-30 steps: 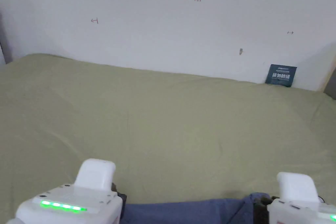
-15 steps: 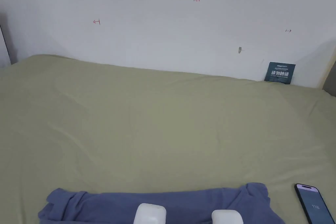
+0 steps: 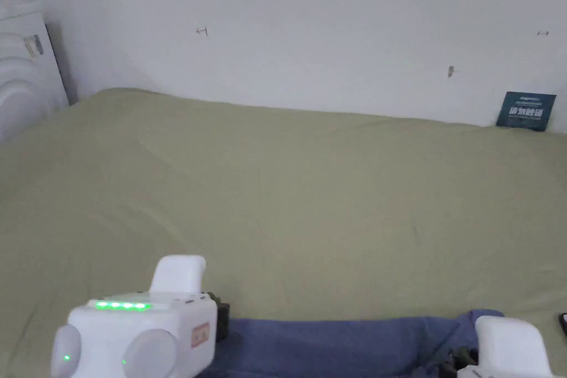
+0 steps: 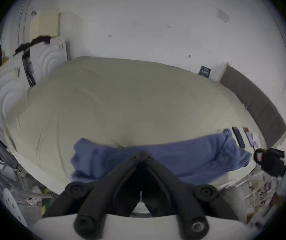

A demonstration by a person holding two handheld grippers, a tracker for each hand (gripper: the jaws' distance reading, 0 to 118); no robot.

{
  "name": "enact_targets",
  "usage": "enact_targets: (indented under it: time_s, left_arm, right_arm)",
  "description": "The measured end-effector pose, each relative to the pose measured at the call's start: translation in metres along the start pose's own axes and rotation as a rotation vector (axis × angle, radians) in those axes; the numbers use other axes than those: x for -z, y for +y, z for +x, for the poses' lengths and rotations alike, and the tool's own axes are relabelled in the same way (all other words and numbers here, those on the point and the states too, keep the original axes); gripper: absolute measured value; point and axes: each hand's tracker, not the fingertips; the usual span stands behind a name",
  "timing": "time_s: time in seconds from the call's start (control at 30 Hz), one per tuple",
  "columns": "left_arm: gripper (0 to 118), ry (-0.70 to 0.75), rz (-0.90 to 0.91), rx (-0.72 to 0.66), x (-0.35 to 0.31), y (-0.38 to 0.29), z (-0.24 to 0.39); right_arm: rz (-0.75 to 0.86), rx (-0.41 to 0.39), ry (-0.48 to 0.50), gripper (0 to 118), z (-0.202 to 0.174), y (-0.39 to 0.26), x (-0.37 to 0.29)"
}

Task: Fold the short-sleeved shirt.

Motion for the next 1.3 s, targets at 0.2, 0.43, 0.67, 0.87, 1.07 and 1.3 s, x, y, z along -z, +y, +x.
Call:
enact_targets:
  time_s: [0.2,0.43,0.67,0.87,1.07,1.3]
  left_arm:
    - [104,-0.371,-0.276,-0.268,0.041,-0.014,-0.156]
    - [103,-0.417,-0.266,-0.437,0.050,-0.062,-0.179]
    - [99,-0.413,-0.254,-0.512,0.071,-0.081,-0.177]
    - [4,-0.277,-0.146,-0.430,0.051,-0.066,-0.161]
    - [4,-0.348,-0.072,-0.346,0.030,-0.041,-0.121]
    - [4,-0.370,-0.006,-0.036,0.009,0.010,-0.011]
  right_arm:
    - [0.024,0.076,0.003,3,0.028,0.018,-0.001]
    - [-0.007,0.109,0.038,3,0.031,0.017,0.001]
    - [-0.042,0.113,0.087,3,0.025,0.014,0.003]
    - [-0.072,0.115,0.118,3,0.018,0.007,0.004]
    - [-0.083,0.143,0.149,3,0.023,0.005,-0.002]
    - [-0.038,0.196,0.106,3,0.049,0.010,-0.017]
